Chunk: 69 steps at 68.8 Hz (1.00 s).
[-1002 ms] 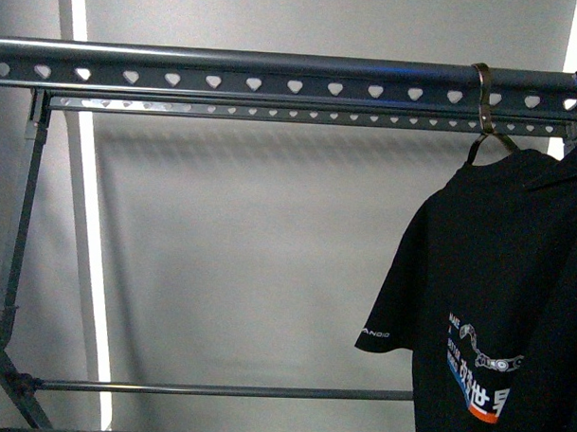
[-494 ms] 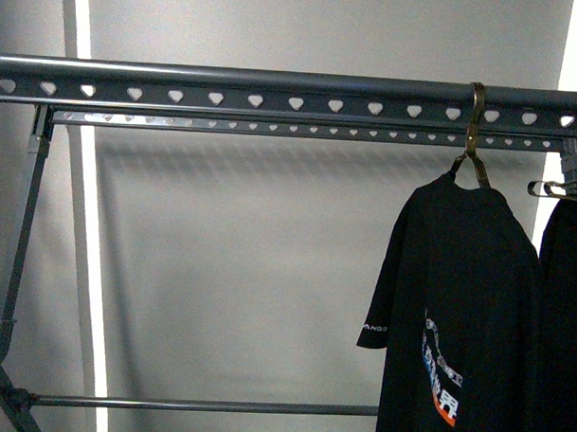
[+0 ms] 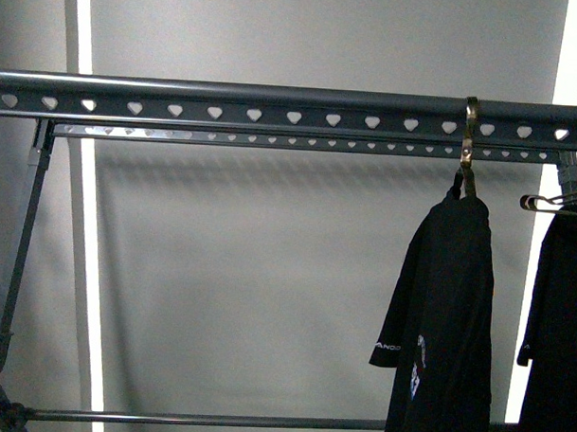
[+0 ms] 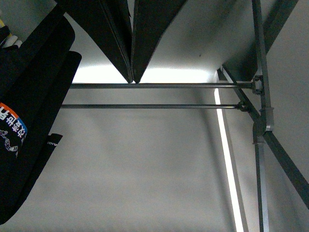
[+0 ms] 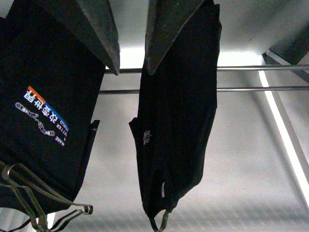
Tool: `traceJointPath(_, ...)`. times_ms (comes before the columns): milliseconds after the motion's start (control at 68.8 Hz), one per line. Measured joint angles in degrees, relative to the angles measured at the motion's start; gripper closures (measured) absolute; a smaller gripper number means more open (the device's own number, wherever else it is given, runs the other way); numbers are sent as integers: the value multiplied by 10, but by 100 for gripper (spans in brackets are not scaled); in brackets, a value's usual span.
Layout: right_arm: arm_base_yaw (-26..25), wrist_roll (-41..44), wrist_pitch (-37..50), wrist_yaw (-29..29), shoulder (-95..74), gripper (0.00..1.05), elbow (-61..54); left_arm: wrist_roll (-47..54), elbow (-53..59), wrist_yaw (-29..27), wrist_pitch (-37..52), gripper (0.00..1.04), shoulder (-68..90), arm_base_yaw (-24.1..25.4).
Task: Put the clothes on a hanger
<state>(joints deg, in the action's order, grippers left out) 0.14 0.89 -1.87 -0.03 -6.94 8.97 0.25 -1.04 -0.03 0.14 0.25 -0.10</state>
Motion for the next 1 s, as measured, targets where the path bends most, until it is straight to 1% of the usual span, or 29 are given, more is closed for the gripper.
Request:
traceJointPath(29,0,-1,2,0,4,95,-8,0,0,0,0,101,0,0)
traceJointPath(87,0,-1,4,0,9,104,-18,0,0,0,0,101,0,0)
traceJointPath(131,0,-2,5,0,14,102,-24,0,0,0,0,101,0,0)
traceJointPath(596,0,-3,13,0,46,102,-63,0,0,0,0,101,0,0)
traceJointPath(683,0,-3,17,0,66,102,-85,0,0,0,0,101,0,0)
traceJointPath(843,0,-3,17,0,67,102,-86,0,0,0,0,101,0,0)
traceJointPath(886,0,-3,17,0,67,97,-86,0,0,0,0,101,0,0)
traceJointPath(1002,0,-3,17,0,67,74,-86,0,0,0,0,101,0,0)
